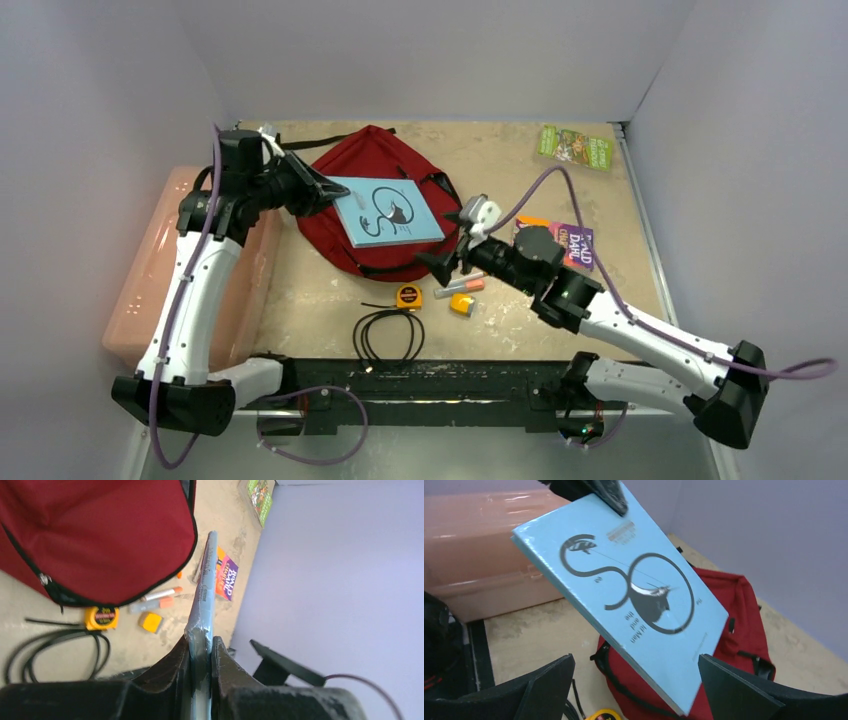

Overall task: Pack the student bag
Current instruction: Pick up the book from the center of the board.

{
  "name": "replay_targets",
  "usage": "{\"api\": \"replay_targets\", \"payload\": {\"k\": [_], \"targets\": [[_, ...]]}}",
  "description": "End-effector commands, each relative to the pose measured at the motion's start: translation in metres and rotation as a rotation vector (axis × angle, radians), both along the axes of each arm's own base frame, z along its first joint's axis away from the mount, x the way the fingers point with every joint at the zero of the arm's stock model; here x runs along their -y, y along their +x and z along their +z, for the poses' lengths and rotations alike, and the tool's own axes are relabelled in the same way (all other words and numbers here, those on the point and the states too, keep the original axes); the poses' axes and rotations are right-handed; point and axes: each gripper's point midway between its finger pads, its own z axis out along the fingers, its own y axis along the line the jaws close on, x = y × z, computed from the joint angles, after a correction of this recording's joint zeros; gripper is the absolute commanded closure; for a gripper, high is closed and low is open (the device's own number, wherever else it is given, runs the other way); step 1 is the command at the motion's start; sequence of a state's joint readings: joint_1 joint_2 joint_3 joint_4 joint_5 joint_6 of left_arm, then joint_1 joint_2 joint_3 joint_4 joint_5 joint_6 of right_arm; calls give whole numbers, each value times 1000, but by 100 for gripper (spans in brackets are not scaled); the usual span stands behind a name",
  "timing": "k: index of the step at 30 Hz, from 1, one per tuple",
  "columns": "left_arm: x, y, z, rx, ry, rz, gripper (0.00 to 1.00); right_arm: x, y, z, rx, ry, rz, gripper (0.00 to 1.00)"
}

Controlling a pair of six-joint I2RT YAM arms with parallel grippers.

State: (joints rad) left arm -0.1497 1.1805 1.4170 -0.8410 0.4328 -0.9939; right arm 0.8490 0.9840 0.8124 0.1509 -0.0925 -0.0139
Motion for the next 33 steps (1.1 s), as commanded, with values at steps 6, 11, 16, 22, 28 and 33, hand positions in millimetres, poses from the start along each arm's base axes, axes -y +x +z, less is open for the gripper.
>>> {"api": "replay_targets", "payload": {"k": [6,11,16,22,28,33], "targets": [[10,-36,8,-298,-358,86,100,-53,0,35,561,-211,-197,1],[3,-46,6,-303,-355,137,100,-44,19,48,576,-209,-481,24],[5,-48,-1,-288,-419,140,82,-54,3,40,524,-140,-343,85],[-25,-35,14,-10,-150,176,9,-26,25,24,244,18,-209,100],[-25,-29,25,347,34,0,5,-4,5,26,-246,274,177,100],[16,-39,27,420,-112,-195,12,-9,-31,22,-549,272,517,100]]}}
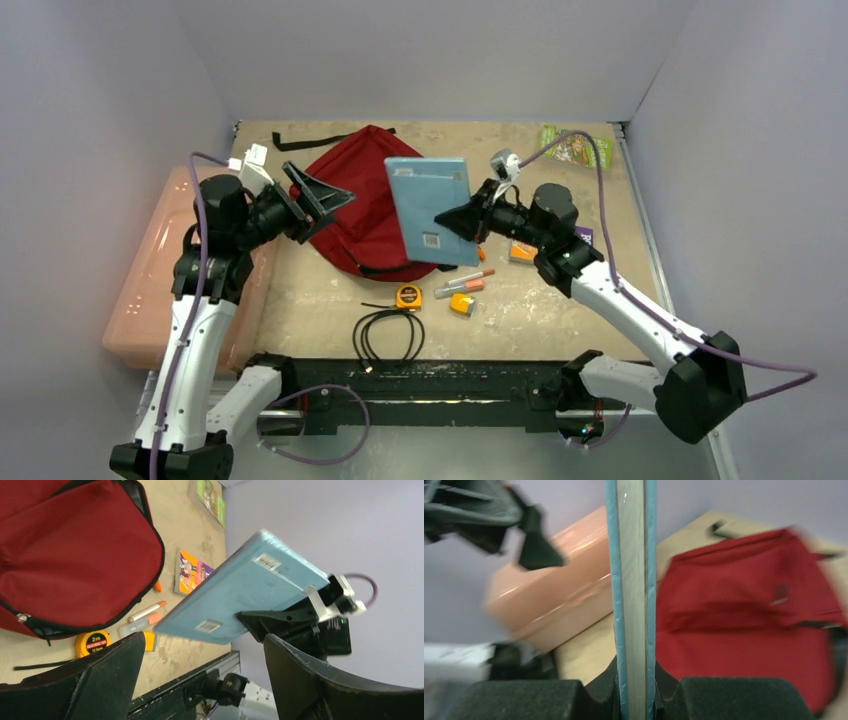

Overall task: Pack the student bag
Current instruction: Pick up the book from the center of the board.

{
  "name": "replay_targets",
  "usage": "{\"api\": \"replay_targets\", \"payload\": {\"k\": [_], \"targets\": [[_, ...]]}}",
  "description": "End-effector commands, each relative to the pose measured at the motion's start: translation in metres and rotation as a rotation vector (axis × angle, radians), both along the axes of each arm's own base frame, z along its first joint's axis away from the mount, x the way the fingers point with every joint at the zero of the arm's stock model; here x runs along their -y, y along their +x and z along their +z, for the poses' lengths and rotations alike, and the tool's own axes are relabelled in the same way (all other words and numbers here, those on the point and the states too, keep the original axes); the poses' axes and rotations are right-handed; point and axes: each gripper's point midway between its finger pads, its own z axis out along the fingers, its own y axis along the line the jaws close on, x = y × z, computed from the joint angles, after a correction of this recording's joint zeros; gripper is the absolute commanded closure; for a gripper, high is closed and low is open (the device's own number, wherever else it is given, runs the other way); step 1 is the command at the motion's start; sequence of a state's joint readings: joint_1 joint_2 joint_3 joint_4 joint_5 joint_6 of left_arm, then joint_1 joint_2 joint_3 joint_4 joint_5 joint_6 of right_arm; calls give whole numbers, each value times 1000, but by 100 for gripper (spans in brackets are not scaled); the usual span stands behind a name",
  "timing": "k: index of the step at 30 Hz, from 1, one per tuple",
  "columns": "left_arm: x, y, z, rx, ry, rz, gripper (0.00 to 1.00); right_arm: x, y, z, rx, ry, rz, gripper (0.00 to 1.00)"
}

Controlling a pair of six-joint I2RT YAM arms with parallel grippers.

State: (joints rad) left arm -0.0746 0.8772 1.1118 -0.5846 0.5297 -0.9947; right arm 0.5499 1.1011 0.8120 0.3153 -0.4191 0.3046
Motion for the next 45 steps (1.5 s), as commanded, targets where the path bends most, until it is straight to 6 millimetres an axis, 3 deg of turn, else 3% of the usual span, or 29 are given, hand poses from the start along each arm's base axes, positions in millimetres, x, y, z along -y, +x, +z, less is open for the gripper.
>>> {"api": "replay_targets", "payload": {"k": [1,5,8,11,14,19,25,32,34,35,36,37,39,40,43,45], "targets": [[33,-4,20,163,-30,-182,13,-29,-73,19,-287,97,489,100],[46,-16,28,-51,-150,-133,15,-6,-16,5,-152,-62,95,100],[51,-27,18,-326,-288,-61,17,9,6,3,20,-196,-165,100],[62,-30,16,-473,-393,-59,12,4,5,3,225,-379,-332,100],[67,-25,11,-555,-444,-48,8,6,-2,14,383,-458,-478,100],[74,-22,4,-607,-469,-30,1,-16,-21,31,518,-505,-513,100],[85,-20,-4,-618,-440,-37,1,-42,-34,31,657,-634,-531,100],[86,-14,-27,-563,-318,-38,41,-51,-32,28,712,-735,-605,100],[92,-9,-28,-527,-311,-81,64,-54,-32,25,707,-734,-589,100],[95,-8,-28,-505,-311,-113,79,-56,-33,22,697,-732,-578,91],[99,-4,-27,-467,-303,-145,93,-58,-34,18,682,-730,-560,74],[101,0,-25,-417,-277,-175,100,-59,-35,13,669,-734,-541,53],[94,12,-24,-311,-183,-199,100,-62,-39,0,632,-736,-476,14],[82,21,-27,-259,-115,-188,100,-62,-43,-12,608,-753,-427,3],[49,44,-22,-47,65,-192,100,-71,-67,-60,497,-790,-194,1],[30,54,-18,74,170,-197,100,-75,-88,-80,422,-747,-47,1]]}}
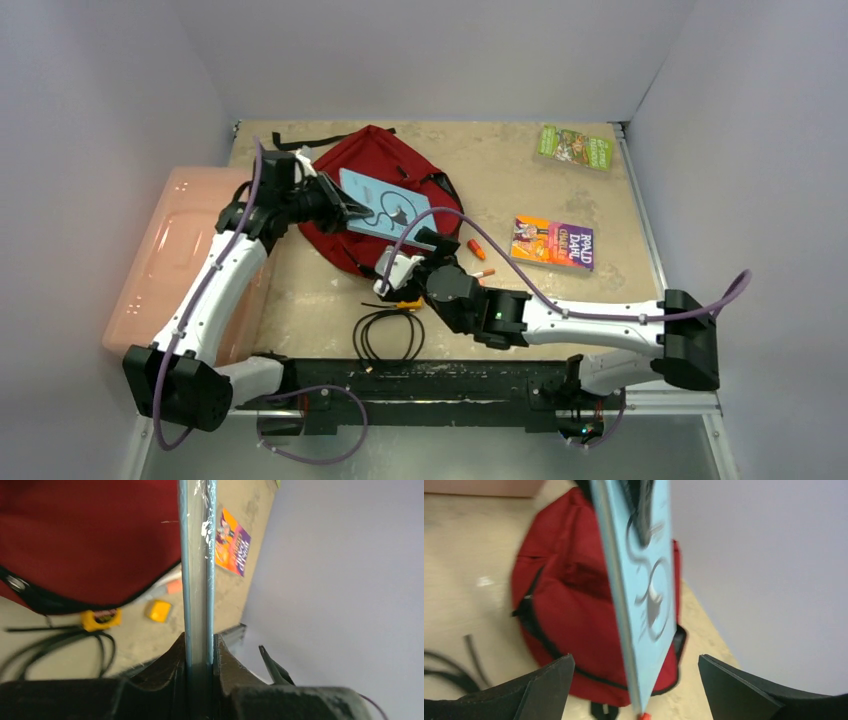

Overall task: Pack the student bag
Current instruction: Pick up the book from the center of the board.

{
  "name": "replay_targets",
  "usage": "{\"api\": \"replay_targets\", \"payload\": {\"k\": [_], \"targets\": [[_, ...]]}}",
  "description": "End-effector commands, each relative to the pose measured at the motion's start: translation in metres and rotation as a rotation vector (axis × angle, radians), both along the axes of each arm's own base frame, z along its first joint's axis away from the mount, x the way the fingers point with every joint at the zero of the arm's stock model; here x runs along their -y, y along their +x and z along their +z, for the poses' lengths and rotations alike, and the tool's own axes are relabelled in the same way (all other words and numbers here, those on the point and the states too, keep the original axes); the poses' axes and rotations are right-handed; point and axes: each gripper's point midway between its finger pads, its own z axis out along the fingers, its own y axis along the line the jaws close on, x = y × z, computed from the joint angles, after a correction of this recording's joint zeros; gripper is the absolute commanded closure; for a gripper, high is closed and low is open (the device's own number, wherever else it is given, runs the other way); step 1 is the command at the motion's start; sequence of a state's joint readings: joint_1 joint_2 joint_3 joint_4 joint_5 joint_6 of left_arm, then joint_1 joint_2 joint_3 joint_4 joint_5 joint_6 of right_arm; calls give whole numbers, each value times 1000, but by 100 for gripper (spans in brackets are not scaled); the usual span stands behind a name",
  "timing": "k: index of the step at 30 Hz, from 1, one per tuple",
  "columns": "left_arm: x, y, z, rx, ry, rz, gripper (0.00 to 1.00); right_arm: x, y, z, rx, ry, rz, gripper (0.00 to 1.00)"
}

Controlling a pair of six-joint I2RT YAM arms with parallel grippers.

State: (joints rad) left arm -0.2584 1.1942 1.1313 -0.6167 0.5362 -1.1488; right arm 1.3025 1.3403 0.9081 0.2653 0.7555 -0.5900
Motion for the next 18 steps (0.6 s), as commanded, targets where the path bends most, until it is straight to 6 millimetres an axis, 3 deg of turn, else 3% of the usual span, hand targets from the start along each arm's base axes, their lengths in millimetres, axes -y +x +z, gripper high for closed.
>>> {"api": "replay_targets", "payload": {"k": [1,3,7,8,12,15,18], "targets": [[-38,32,61,555,210,-128,100,-13,-50,-41,-371,136,229,1],[-42,30,62,649,288,-210,100,-4,-52,-37,-506,277,290,1],[-23,3,63,765,212,-432,100,42,-11,0,-482,445,375,1],[-17,-7,60,784,163,-484,100,37,-26,15,-777,763,371,1],[-1,-39,75,908,-13,-578,100,54,-28,49,-1062,1003,571,1],[5,-56,88,967,-82,-624,100,70,-18,47,-1144,1115,583,1],[14,-70,95,981,-138,-676,100,69,-18,37,-1184,1123,598,1]]}}
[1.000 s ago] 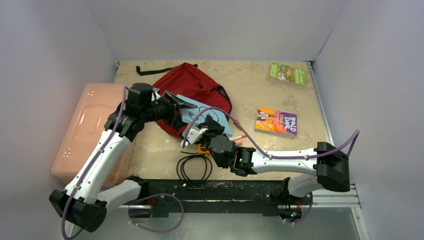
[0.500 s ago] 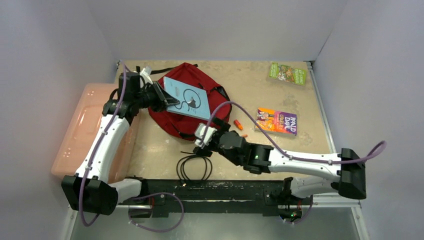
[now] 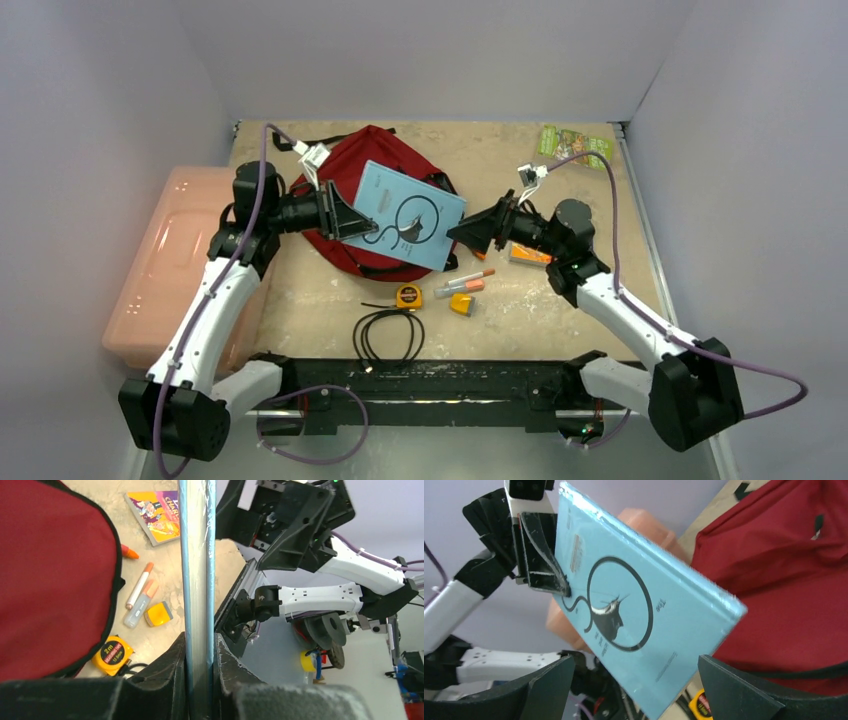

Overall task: Pack the student bag
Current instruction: Pick up the book from the center of the board.

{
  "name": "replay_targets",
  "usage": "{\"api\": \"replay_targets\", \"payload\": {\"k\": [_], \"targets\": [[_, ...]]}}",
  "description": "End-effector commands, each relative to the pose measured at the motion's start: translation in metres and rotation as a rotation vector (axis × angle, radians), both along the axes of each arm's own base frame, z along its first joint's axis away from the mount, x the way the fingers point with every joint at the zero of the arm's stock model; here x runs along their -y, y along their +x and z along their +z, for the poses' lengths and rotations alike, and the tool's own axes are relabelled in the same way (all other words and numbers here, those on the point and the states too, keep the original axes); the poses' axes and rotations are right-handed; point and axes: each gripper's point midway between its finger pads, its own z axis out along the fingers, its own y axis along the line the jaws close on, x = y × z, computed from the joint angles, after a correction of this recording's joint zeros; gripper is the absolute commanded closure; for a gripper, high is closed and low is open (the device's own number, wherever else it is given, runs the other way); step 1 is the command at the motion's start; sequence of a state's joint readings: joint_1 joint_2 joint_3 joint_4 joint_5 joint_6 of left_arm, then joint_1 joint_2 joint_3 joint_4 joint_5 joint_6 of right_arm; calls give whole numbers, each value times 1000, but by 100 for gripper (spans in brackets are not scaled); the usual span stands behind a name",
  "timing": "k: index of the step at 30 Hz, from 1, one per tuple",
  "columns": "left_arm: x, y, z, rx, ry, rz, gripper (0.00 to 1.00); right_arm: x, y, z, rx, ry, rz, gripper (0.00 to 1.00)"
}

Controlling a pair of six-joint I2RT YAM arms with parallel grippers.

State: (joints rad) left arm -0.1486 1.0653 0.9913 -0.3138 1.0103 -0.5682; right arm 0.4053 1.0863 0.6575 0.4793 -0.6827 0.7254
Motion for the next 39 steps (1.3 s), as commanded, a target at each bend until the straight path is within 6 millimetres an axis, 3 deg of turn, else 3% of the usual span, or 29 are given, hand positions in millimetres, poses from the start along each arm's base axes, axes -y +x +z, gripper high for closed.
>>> {"api": "replay_targets", "payload": {"k": [1,5,14,21,25,29,32,34,37,39], "targets": [[20,-36,63,282,-132,-234,100,-10,-44,14,-124,153,268,1],[31,-51,72,321,-157,-304,100,-12,-50,10,-153,178,325,4],[31,-49,83,302,-136,-272,100,11,-36,-3,-132,129,222,4],[25,-41,83,312,-73,-178,100,41,0,-19,-138,7,-24,4],[31,-40,86,289,-137,-201,100,34,-5,-5,-132,67,54,3],[42,-47,85,262,-174,-283,100,29,-33,38,-56,231,200,2],[51,-58,87,253,-204,-361,100,29,-49,61,-56,301,278,4],[55,-60,90,247,-225,-396,100,30,-59,72,-49,342,327,14],[56,-55,90,247,-219,-381,100,32,-69,77,-61,382,377,39],[56,-50,87,228,-209,-359,100,33,-75,75,-69,403,399,44]]}}
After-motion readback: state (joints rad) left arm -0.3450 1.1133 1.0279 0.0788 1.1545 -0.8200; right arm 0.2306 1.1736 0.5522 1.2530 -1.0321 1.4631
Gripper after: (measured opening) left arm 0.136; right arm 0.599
